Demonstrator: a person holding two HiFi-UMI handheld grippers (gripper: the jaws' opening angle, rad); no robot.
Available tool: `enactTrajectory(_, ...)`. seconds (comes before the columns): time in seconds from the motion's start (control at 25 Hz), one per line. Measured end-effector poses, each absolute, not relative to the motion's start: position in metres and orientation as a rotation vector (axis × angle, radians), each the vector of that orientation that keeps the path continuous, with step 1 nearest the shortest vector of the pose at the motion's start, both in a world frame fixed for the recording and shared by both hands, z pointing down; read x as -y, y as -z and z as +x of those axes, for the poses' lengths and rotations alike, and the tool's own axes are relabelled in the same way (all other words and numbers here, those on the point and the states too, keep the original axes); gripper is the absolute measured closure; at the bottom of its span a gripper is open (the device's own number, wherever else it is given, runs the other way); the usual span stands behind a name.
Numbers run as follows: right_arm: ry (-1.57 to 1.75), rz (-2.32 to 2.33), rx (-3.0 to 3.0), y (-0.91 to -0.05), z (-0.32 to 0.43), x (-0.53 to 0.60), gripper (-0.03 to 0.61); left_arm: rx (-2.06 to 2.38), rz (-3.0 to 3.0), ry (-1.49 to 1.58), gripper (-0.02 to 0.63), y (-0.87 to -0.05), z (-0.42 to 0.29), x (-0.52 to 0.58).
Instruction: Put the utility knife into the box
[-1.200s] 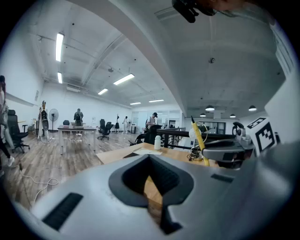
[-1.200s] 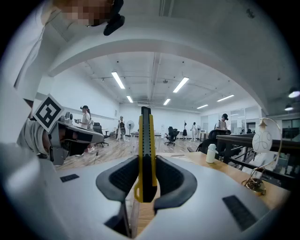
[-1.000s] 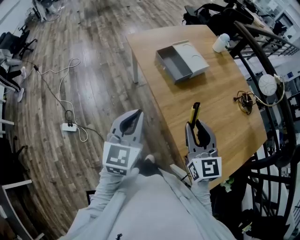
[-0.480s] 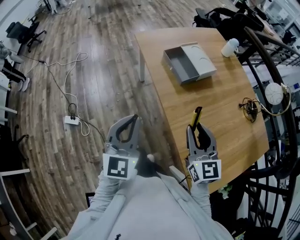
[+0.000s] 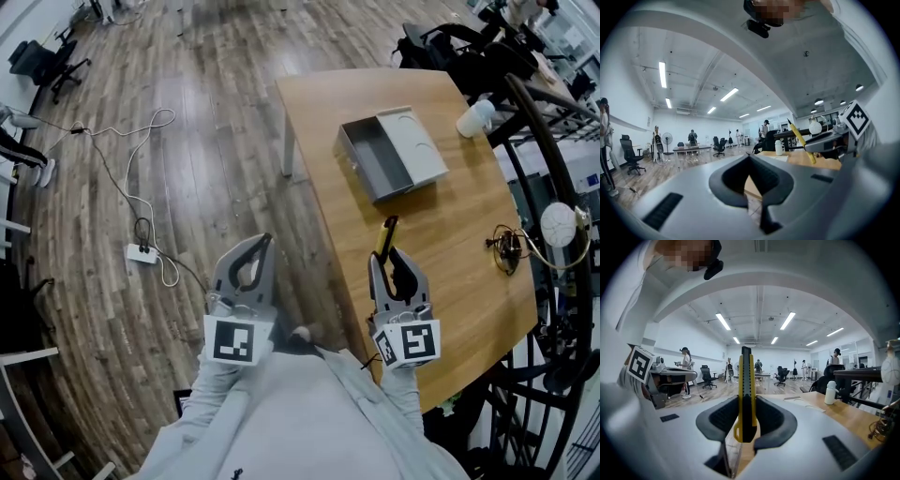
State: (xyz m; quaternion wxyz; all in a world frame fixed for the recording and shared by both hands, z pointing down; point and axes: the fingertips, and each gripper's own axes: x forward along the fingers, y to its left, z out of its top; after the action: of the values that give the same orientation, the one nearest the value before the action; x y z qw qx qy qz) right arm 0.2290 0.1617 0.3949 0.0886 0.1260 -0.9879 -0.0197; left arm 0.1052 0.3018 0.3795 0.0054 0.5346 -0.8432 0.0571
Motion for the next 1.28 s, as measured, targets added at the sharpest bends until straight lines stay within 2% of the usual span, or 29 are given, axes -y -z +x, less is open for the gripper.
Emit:
enactTrajectory(0.32, 0.089, 0.382, 2.936, -0.382, 0.109, -0.124, 0.453, 2.606, 1.736, -0.171, 0.595, -0.366, -0.014, -0.252)
enactTrajectory(0.6, 0.079, 0.456, 2.907, -0.389, 0.046, -0.109, 0.451, 2.582, 1.772, -0.180, 0.595, -0.367, -0.091, -0.242)
enactTrajectory(0.96, 0.035, 0.610, 2.825, -0.403, 0.037, -0.103, 0.453, 2.482, 1.829, -0.186, 0.595, -0.382, -0.125, -0.235)
enactTrajectory(1.28, 0.006, 0.718, 2.781, -0.423, 0.042, -0.059, 0.452, 2.410, 1.883, -0.217, 0.595, -0.402, -0.136, -0.187)
